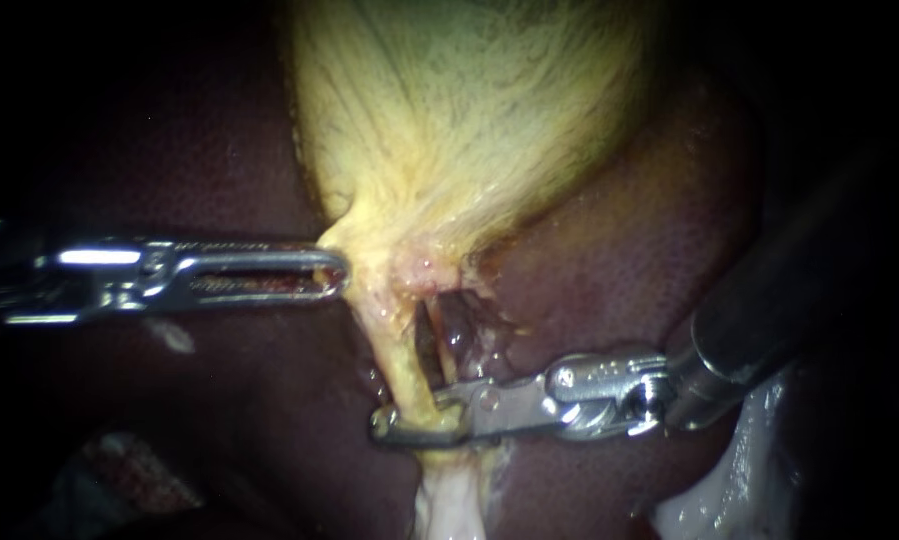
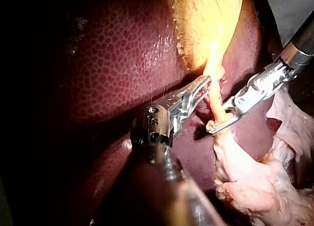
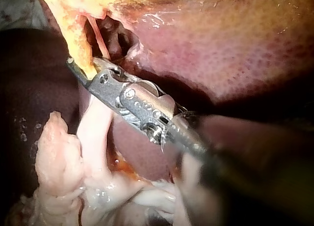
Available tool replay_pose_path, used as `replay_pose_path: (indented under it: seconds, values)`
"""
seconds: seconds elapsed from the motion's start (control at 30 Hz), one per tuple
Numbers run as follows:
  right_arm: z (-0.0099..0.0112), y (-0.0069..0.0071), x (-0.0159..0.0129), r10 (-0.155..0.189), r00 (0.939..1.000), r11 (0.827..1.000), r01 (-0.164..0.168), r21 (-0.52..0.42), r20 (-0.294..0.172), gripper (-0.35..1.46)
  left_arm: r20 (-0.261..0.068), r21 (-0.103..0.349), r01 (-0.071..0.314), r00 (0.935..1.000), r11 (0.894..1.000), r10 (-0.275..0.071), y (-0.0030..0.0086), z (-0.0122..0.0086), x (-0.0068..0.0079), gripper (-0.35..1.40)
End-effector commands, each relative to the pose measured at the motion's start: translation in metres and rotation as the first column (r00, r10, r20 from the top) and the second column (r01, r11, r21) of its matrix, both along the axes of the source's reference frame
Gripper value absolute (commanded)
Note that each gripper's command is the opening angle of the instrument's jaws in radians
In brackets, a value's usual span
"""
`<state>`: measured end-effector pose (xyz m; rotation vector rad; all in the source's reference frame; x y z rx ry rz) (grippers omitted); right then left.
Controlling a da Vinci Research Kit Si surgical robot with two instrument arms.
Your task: Going back first clip left tube
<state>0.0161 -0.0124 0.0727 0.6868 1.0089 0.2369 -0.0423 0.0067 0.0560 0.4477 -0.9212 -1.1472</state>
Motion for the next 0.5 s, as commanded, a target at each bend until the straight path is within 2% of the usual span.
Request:
replay_pose_path:
  seconds: [0.03,0.3,0.33,0.37,0.43,0.5]
  values:
    - [0.0000,0.0000,0.0000,0.000,1.0000,1.000,0.000,0.001,0.001,-0.35,0.000,0.000,0.000,1.0000,1.000,0.000,0.0000,0.0000,0.0000,-0.35]
    - [0.0001,0.0000,-0.0001,-0.007,1.0000,1.000,0.007,0.005,-0.002,-0.35,0.000,0.000,0.000,1.0000,1.000,0.000,0.0000,0.0000,0.0000,-0.35]
    - [0.0001,0.0000,0.0000,-0.008,1.0000,1.000,0.008,0.004,0.000,-0.18,0.000,0.000,0.000,1.0000,1.000,0.000,0.0000,0.0000,0.0000,-0.35]
    - [0.0001,0.0000,0.0000,-0.005,1.0000,1.000,0.005,0.006,-0.005,0.06,0.000,0.000,0.000,1.0000,1.000,0.000,0.0000,0.0000,0.0000,-0.35]
    - [0.0001,0.0000,0.0001,-0.003,1.0000,1.000,0.003,0.006,-0.007,0.37,0.000,0.000,0.000,1.0000,1.000,0.000,0.0000,0.0000,0.0000,-0.35]
    - [0.0001,0.0001,0.0003,-0.021,0.9992,0.999,0.020,-0.042,-0.035,0.48,0.000,0.000,0.000,1.0000,1.000,0.000,0.0000,0.0000,0.0000,-0.35]
